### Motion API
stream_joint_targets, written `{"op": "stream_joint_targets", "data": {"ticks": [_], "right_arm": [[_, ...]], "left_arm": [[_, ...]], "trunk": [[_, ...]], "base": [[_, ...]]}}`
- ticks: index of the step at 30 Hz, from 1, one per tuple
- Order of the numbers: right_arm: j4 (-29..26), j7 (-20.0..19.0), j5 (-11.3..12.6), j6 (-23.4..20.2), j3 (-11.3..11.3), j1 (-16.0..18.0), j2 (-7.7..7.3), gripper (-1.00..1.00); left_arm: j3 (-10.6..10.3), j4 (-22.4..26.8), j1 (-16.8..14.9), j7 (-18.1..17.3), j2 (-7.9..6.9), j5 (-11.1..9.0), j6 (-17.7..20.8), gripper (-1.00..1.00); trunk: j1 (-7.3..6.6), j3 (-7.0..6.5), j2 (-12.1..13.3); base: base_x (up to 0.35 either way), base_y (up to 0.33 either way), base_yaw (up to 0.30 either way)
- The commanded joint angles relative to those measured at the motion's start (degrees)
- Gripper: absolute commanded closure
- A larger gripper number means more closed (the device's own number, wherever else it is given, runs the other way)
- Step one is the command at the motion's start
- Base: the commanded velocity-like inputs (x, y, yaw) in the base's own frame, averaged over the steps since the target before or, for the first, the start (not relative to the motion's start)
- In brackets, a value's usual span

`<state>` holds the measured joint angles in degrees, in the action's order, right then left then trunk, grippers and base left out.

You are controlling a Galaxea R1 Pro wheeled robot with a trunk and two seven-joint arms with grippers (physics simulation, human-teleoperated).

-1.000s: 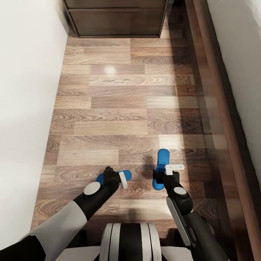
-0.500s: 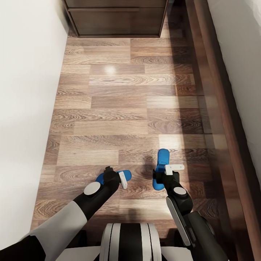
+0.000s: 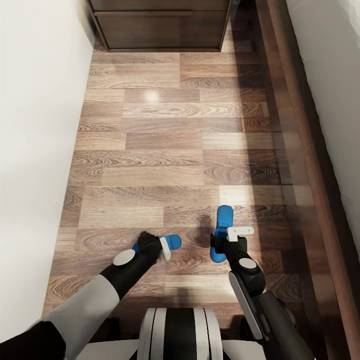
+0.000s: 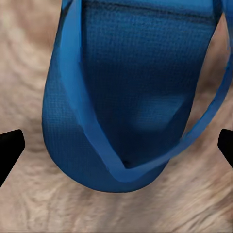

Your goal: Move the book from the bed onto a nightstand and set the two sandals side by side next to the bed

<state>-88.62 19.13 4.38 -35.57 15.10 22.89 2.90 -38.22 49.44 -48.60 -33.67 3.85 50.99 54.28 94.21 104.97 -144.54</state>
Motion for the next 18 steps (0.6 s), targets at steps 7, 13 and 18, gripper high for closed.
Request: {"op": "stream_joint_targets", "data": {"ticks": [7,13,18], "right_arm": [[-0.1,0.5,0.5,-0.2,0.2,0.0,0.0,1.0],[-0.1,0.5,0.5,-0.3,-0.1,0.0,-0.01,1.0],[-0.1,0.5,0.5,-0.2,0.0,0.0,-0.02,1.0]], "left_arm": [[2.9,-2.0,-1.4,-0.4,0.62,0.6,-2.1,-1.0],[3.1,-2.7,-1.5,-0.4,1.8,0.6,-3.4,-1.0],[3.1,-3.1,-1.5,-0.4,1.7,0.6,-3.7,1.0]], "trunk": [[-0.01,0.03,0.0],[-0.01,0.03,0.0],[-0.01,0.03,0.0]], "base": [[0.0,0.0,0.0],[0.0,0.0,0.0],[0.0,0.0,0.0]]}}
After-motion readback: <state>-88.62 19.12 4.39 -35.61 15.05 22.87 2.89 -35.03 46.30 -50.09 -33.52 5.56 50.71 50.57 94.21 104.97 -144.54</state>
